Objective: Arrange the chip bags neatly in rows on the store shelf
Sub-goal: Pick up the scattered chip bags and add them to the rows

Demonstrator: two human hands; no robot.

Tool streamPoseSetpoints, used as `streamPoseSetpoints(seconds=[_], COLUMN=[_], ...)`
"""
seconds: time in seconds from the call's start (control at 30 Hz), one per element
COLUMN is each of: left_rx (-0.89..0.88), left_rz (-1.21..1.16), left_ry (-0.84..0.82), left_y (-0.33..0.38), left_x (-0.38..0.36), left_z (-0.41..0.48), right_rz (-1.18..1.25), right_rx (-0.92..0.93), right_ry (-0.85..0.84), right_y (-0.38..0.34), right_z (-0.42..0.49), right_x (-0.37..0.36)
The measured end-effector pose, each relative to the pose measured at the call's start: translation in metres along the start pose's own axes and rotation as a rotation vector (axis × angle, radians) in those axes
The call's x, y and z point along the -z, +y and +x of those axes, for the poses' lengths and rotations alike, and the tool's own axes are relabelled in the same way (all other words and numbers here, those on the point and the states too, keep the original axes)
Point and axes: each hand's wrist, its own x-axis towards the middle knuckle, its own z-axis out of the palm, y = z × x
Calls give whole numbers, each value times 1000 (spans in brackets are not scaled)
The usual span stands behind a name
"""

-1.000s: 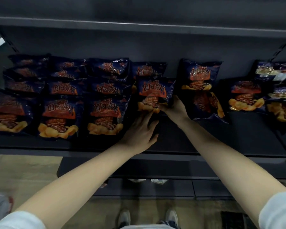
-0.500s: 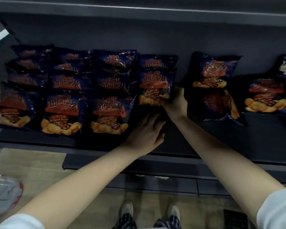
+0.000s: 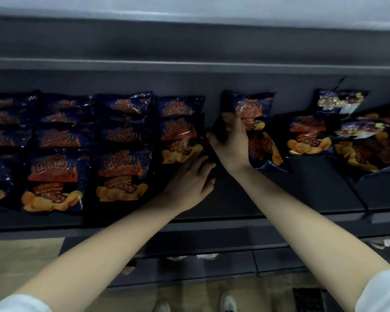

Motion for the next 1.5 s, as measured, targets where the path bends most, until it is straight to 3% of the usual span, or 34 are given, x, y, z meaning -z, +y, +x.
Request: streamPoseSetpoints(seconds=[0.47, 0.8, 1.0, 1.27, 1.5], left_rx=[-201, -280, -334, -366, -303], left_rz=[-91, -258, -259, -108, -90], left_ry=[94, 29, -89, -76, -53], left_y=[86, 179, 238, 297, 304], left_x=[5, -30, -74, -115, -127], left_z=[97, 164, 199, 221, 225], right_rz=[-203, -281, -373, -329, -240], right_rx=[-162, -313, -427, -530, -510], right_ry=[180, 314, 229, 26, 32], right_y=[69, 126, 168, 210, 236], right_z=[1, -15, -30, -36, -50], right_x=[138, 242, 301, 346, 345])
